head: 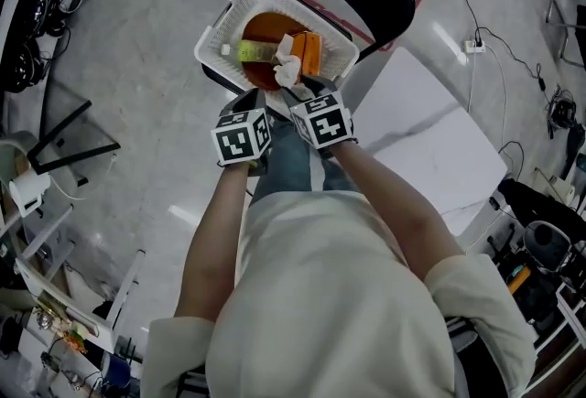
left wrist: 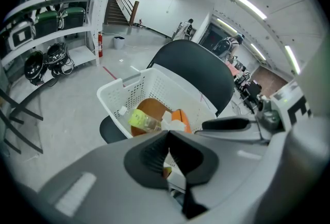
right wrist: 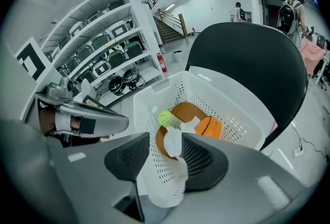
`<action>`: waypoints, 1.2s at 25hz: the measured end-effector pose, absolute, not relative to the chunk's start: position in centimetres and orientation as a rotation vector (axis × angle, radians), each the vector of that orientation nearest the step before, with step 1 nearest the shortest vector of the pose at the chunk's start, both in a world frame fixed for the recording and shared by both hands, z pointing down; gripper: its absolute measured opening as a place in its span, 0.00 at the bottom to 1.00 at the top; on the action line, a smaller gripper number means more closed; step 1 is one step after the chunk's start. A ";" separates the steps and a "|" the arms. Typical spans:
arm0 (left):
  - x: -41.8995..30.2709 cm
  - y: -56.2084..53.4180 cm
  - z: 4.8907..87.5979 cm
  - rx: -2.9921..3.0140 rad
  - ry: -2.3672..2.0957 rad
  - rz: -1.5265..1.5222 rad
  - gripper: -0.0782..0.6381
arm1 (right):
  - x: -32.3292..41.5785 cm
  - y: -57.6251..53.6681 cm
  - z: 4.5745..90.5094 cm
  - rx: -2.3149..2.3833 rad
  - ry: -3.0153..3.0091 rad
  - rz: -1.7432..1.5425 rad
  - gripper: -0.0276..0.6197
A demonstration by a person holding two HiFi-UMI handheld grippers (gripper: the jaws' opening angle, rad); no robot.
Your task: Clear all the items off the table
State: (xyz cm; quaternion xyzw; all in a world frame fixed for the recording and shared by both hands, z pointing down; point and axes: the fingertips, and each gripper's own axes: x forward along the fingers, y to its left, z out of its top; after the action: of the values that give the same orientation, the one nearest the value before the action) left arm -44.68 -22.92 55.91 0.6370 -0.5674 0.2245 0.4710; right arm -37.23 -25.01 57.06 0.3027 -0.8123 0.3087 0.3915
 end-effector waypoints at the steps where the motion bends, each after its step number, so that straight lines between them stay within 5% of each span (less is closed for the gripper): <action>1: -44.7 -23.0 55.8 1.563 -1.390 0.548 0.12 | -37.2 -25.1 57.0 0.770 -2.063 0.785 0.33; 8: -44.7 -23.2 55.3 1.580 -1.385 0.540 0.12 | -37.4 -25.0 56.4 0.778 -2.067 0.782 0.31; 14: -44.3 -23.2 54.9 1.609 -1.372 0.549 0.12 | -36.7 -25.4 55.3 0.841 -2.072 0.743 0.04; 30: -40.0 -23.2 52.6 1.755 -1.311 0.598 0.12 | -31.7 -23.2 53.1 0.998 -2.070 0.773 0.04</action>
State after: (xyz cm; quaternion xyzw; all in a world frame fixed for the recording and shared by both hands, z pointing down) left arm -40.03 -23.19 52.60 0.7009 -0.5235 0.2387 0.4216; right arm -31.70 -23.17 53.10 0.3856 -0.7994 0.2985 0.3510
